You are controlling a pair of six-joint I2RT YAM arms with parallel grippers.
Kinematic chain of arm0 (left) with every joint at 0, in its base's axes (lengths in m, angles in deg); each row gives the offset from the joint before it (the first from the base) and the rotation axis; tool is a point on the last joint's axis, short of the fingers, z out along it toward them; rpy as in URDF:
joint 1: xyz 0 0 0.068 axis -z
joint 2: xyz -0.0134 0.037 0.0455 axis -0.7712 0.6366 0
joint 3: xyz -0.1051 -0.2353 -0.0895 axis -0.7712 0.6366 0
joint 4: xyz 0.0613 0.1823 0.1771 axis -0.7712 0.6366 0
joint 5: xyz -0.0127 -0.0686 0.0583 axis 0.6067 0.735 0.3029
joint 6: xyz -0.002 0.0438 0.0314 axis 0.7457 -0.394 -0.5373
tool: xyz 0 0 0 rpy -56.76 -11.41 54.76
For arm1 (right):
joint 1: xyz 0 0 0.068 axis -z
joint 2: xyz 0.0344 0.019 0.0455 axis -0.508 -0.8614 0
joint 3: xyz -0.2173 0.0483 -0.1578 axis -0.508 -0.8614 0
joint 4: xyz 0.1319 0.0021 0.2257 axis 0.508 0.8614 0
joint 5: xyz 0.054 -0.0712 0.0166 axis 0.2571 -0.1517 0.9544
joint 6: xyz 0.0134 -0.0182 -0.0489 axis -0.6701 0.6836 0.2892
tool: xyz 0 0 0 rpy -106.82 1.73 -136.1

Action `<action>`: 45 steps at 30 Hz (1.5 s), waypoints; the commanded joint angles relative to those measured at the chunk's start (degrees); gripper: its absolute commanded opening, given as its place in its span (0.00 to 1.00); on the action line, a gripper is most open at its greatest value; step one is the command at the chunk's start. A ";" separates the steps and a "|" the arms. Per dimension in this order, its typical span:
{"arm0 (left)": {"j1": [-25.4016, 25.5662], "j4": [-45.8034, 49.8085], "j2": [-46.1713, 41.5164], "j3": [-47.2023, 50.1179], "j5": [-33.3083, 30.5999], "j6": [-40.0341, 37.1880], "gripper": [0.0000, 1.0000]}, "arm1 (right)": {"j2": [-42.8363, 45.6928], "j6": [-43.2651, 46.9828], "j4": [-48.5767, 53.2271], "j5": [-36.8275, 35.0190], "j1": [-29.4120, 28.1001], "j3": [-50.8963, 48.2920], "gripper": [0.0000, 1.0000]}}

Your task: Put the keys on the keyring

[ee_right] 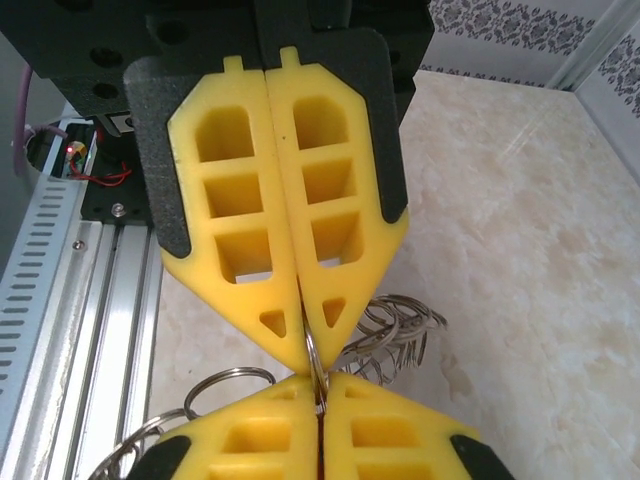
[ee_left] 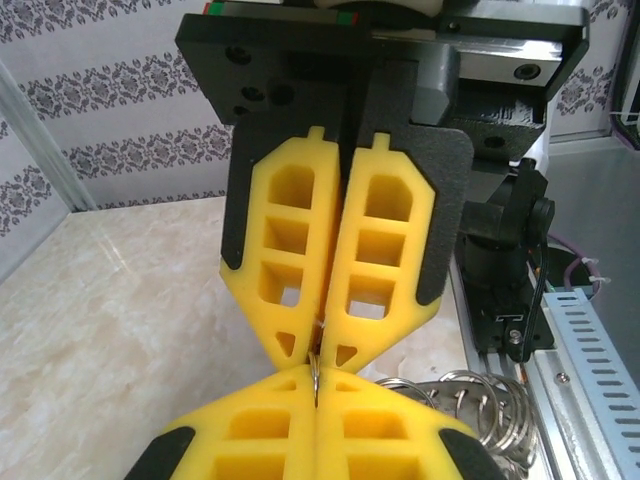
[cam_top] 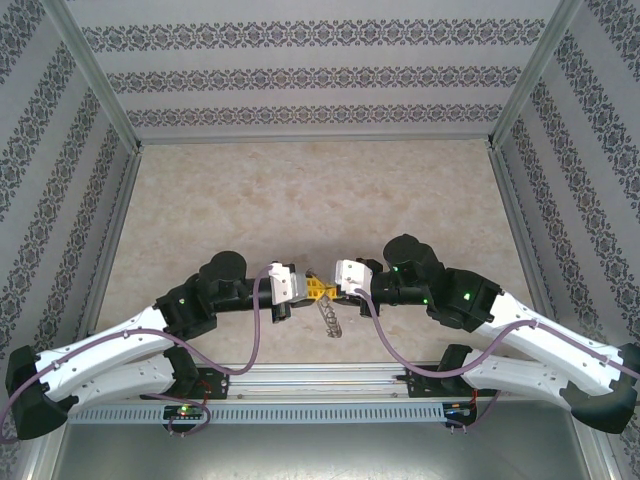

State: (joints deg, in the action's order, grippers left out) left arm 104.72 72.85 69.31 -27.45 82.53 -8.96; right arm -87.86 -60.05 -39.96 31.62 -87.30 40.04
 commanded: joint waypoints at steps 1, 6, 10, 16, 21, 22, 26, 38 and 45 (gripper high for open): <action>0.14 -8.88 -1.11 0.44 5.27 2.79 0.00 | -0.33 -0.95 -4.21 0.72 -0.18 -0.59 0.01; -0.03 -2.53 -0.94 -1.28 0.75 0.96 0.00 | -0.65 -0.54 -2.31 -4.21 -0.19 0.66 0.00; 0.06 10.00 1.82 -5.73 -6.45 -3.30 0.07 | -1.95 1.16 0.90 -9.41 -0.26 3.60 0.00; 0.06 16.36 6.25 -9.62 -11.99 -4.95 0.10 | -7.16 3.26 3.93 -13.03 -1.80 8.55 0.00; 0.06 16.02 7.10 -9.49 -12.75 -4.91 0.00 | -9.06 3.80 4.76 -15.30 -2.89 9.97 0.00; 0.06 15.61 6.79 -9.04 -12.60 -4.70 0.00 | -9.13 3.83 5.09 -16.08 -3.27 9.88 0.00; -0.08 10.09 3.78 -5.67 -9.36 -3.10 0.00 | -6.95 3.16 2.99 -13.98 -3.35 7.77 0.00; -1.00 -6.07 -2.29 -0.24 4.19 2.89 0.00 | 0.45 -0.59 -4.02 -1.45 -0.91 0.42 0.20; -1.39 -6.71 -3.14 -0.21 5.34 3.45 0.00 | 1.02 -1.33 -4.19 -0.54 -0.18 -0.57 0.19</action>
State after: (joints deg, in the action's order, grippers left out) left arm 103.56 73.25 67.69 -27.45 83.69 -6.97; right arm -87.10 -60.00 -42.48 29.85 -88.22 40.65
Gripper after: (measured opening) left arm 0.064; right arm 0.194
